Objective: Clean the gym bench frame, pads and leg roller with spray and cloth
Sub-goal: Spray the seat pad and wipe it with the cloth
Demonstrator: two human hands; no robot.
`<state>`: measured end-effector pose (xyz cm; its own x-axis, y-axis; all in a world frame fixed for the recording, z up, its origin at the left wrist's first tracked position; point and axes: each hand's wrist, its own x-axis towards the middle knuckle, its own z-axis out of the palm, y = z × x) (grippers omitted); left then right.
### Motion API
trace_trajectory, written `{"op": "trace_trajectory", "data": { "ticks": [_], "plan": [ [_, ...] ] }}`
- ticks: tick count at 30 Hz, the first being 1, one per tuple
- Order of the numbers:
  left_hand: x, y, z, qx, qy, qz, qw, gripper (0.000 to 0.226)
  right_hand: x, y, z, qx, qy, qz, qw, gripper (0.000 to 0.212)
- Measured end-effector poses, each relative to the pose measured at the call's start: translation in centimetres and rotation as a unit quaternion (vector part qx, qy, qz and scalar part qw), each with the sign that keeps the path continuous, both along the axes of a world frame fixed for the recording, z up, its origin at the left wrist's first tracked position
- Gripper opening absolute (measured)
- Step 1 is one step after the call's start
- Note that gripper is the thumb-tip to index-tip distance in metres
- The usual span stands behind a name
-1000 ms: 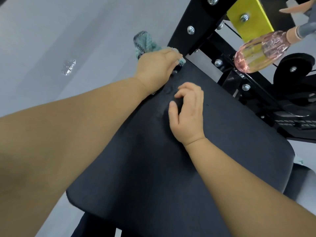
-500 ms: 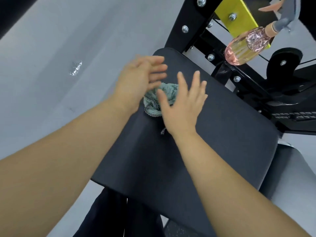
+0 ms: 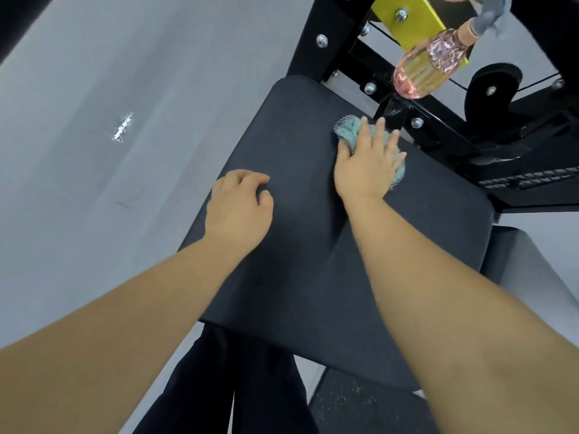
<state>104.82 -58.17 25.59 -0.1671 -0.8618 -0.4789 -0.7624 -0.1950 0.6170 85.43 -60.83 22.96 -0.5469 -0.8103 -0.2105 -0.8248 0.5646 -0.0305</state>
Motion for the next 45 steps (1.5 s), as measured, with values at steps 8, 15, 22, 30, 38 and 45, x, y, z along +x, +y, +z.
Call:
{"op": "trace_trajectory", "data": {
  "ticks": [8, 15, 22, 30, 38, 45],
  "plan": [
    [4.0, 3.6, 0.8, 0.013, -0.008, 0.176, 0.984, 0.028, 12.1, 8.2, -1.3, -0.010, -0.074, 0.350, 0.934, 0.050],
    [1.5, 9.0, 1.8, 0.031, -0.013, 0.001, 0.999, 0.029, -1.5, 15.0, 1.4, -0.007, 0.034, 0.310, 0.950, 0.050],
    [-0.9, 13.5, 2.3, 0.006, -0.055, -0.016, 0.998, 0.033, 0.3, 20.8, 1.8, -0.044, -0.011, 0.150, 0.988, 0.051],
    [-1.6, 15.4, 1.7, 0.002, -0.084, -0.031, 0.996, 0.033, -5.9, 20.3, 2.1, -0.023, 0.009, 0.359, 0.933, 0.052],
    [1.5, 14.1, 1.7, 0.005, -0.089, 0.056, 0.995, 0.038, 1.7, 14.9, 0.5, -0.052, -0.035, 0.155, 0.986, 0.052],
    [5.5, 13.6, 1.5, 0.030, -0.096, 0.089, 0.991, 0.039, 7.2, 20.5, 0.3, -0.012, -0.071, 0.539, 0.839, 0.060]
  ]
}}
